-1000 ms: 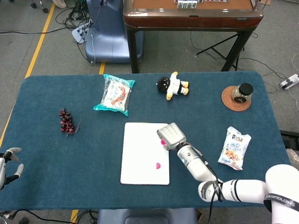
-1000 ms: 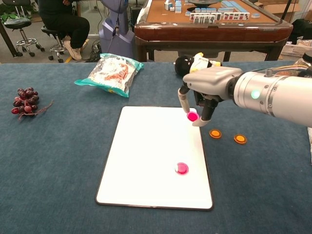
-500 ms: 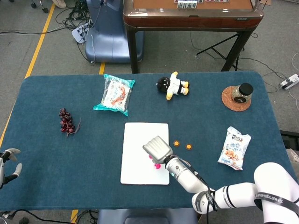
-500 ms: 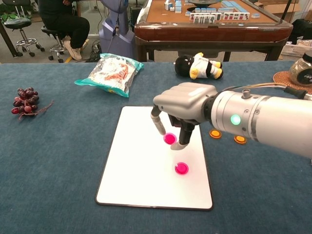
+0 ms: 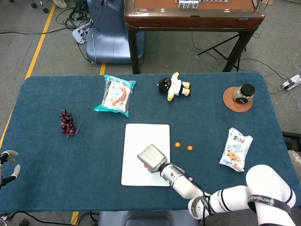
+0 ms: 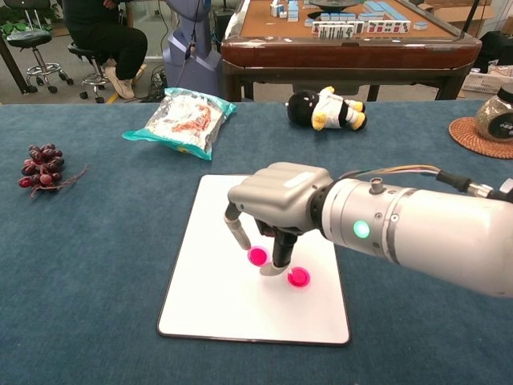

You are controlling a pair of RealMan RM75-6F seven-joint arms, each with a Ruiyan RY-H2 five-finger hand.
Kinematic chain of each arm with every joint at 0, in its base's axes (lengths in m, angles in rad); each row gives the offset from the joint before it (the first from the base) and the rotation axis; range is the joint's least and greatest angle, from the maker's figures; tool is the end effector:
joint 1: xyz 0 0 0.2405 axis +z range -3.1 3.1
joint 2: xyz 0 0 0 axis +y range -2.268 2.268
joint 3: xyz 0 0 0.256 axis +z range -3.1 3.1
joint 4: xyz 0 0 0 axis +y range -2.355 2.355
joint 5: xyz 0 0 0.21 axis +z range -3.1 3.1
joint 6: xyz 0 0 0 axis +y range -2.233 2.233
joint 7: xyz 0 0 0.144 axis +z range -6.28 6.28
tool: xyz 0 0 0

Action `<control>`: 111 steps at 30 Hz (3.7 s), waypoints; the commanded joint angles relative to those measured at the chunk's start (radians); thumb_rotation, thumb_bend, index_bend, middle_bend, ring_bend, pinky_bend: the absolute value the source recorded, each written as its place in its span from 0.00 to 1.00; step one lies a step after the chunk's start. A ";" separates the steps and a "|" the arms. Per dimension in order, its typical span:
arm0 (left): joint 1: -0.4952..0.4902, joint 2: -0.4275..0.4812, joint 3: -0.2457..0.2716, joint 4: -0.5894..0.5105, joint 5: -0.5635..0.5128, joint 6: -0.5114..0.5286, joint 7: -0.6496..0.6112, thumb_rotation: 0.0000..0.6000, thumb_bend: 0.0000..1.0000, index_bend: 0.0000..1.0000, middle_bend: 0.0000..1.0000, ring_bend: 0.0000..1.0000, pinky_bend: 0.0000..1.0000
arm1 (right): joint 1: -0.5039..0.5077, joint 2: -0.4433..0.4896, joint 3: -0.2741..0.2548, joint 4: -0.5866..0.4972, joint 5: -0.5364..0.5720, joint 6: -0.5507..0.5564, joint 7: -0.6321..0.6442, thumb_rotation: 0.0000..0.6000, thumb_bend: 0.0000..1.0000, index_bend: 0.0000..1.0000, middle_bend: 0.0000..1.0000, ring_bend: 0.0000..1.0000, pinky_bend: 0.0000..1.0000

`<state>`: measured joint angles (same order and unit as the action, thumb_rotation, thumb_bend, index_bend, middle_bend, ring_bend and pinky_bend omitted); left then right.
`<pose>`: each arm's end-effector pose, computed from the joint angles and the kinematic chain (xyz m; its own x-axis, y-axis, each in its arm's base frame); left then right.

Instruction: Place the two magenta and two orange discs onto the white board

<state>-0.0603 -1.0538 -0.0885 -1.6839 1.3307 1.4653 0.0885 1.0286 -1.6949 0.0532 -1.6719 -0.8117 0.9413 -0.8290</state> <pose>-0.3257 0.1786 0.1848 0.4500 0.0077 0.8930 0.8791 0.1723 -0.4445 -0.0518 -0.2804 -0.0915 0.7207 -0.2854 0.6318 -0.6167 -0.6803 0.3961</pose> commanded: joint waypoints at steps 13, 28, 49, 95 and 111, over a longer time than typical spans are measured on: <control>0.003 0.003 -0.001 -0.001 0.001 0.004 -0.006 1.00 0.38 0.49 0.51 0.42 0.63 | 0.004 -0.033 -0.006 0.036 -0.017 -0.010 0.028 1.00 0.06 0.41 1.00 1.00 1.00; 0.003 0.002 -0.001 0.000 0.002 0.002 -0.006 1.00 0.38 0.49 0.51 0.42 0.63 | -0.034 0.097 -0.016 -0.006 -0.001 0.068 0.008 1.00 0.13 0.40 1.00 1.00 1.00; -0.004 -0.010 0.006 0.004 0.006 -0.011 0.010 1.00 0.38 0.48 0.51 0.42 0.63 | -0.133 0.209 -0.067 0.109 0.054 0.042 0.074 1.00 0.17 0.40 1.00 1.00 1.00; -0.009 -0.013 0.013 0.002 0.010 -0.022 0.012 1.00 0.38 0.48 0.51 0.42 0.63 | -0.207 0.170 -0.077 0.209 -0.001 -0.030 0.119 1.00 0.19 0.40 1.00 1.00 1.00; -0.008 -0.010 0.012 0.000 0.008 -0.021 0.007 1.00 0.38 0.48 0.51 0.42 0.63 | -0.211 0.153 -0.070 0.231 0.003 -0.045 0.115 1.00 0.30 0.47 1.00 1.00 1.00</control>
<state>-0.0682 -1.0638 -0.0766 -1.6837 1.3391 1.4446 0.0952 0.8173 -1.5415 -0.0168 -1.4413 -0.8087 0.8961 -0.7143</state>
